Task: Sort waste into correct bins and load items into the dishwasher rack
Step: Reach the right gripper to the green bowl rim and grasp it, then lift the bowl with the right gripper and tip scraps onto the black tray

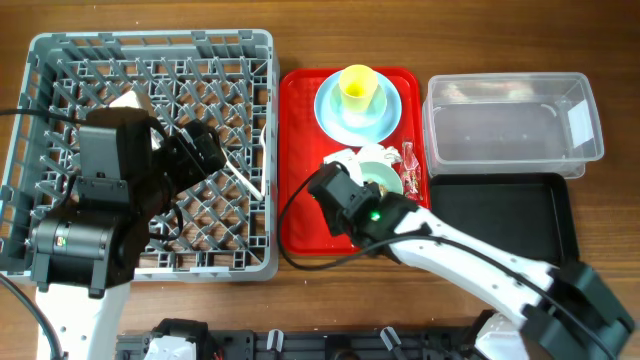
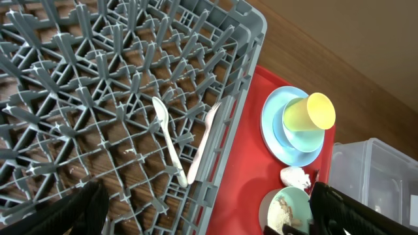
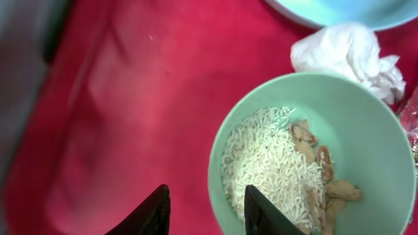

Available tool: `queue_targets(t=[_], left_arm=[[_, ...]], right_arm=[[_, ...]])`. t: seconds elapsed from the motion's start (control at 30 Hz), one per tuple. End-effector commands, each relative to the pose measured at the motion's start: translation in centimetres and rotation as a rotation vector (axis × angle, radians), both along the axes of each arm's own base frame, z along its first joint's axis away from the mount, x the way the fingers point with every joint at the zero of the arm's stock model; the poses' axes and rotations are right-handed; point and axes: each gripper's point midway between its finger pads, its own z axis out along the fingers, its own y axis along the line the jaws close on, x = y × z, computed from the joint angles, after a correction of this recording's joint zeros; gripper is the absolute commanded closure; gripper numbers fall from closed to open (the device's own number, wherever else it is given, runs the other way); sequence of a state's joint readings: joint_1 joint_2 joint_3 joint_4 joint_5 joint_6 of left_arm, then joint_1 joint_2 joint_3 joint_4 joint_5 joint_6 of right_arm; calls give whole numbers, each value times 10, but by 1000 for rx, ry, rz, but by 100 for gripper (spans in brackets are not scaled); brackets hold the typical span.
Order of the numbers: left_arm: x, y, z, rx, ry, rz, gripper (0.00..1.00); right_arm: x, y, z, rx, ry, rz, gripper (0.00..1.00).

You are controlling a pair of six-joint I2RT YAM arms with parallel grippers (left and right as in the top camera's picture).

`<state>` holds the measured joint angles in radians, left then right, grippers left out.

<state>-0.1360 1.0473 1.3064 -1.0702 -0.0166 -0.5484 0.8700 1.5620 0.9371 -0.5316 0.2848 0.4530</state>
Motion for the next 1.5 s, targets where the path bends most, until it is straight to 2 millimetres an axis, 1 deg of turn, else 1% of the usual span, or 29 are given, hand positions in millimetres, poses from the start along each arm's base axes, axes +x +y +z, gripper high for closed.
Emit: queue_targets(t=[0.0,0.1,0.2,0.23,0.33,0.37,0.43,0.47,0.5,0.53,0.63,0.73,0.77,0.83,0.9,0.93,0.97,1.03,1.07,1.1,1.13,1.17,1.23,1.3,1.4,1.47], left_arm=[[0,1,2,-9,-6,4,0],[0,1,2,-9,-6,4,0],[0,1,2,-9,-6,4,0],[0,1,2,-9,-6,4,0],[0,1,2,-9,-6,4,0],[0,1,2,-9,-6,4,0],[0,1,2,-9,-6,4,0],[0,1,2,-9,-6,4,0],[0,1,2,-9,-6,4,0],[0,1,2,-9,-6,4,0],[0,0,2,-9,-6,3,0],[0,0,2,-9,-6,3,0],[0,1,2,-9,-6,4,0],[0,1,2,-9,-6,4,0],[0,1,2,-9,-6,4,0],[0,1,2,-9,-6,4,0],[0,1,2,-9,-6,4,0],[0,1,2,-9,-6,4,0],[0,1,2,-9,-6,4,0],[0,0,2,-9,-6,3,0],[0,1,2,-9,-6,4,0],[0,1,2,-9,-6,4,0],[0,1,2,-9,-6,4,0],[0,1,2,-9,-6,4,0],[0,1,2,-9,-6,4,0],[0,1,2,-9,-6,4,0]], right_arm=[[4,-6,-16,-56,-7,-30,62],[2,-8,-27,-83,15,-30,62],[0,-9,-35,-97,33,-29,67],[-1,-8,-37,-94,43,-25,71],[-8,-2,-40,-64,83,-5,73],[-12,-3,-41,-66,104,-1,73],[-16,-6,-43,-79,123,0,78],[-16,-6,-43,-79,122,1,83],[-16,-6,-43,-79,121,1,91],[-15,-5,-43,-77,121,0,96],[-13,-3,-41,-67,110,3,96],[-8,6,-20,-40,85,26,96],[-7,7,-10,-31,80,27,96],[-3,9,16,-13,55,26,96],[0,5,48,5,7,15,96],[-1,3,56,12,2,13,96],[-4,-4,67,17,-3,6,96],[-9,-21,82,25,-4,-27,96],[-11,-42,91,31,9,-86,96],[-14,-58,95,34,32,-119,96],[-18,-86,100,41,74,-180,96],[-19,-99,102,47,95,-205,96],[-22,-123,105,77,144,-235,96],[-23,-150,110,148,173,-283,96],[-22,-189,124,267,133,-354,96],[-21,-202,132,346,103,-363,96]])
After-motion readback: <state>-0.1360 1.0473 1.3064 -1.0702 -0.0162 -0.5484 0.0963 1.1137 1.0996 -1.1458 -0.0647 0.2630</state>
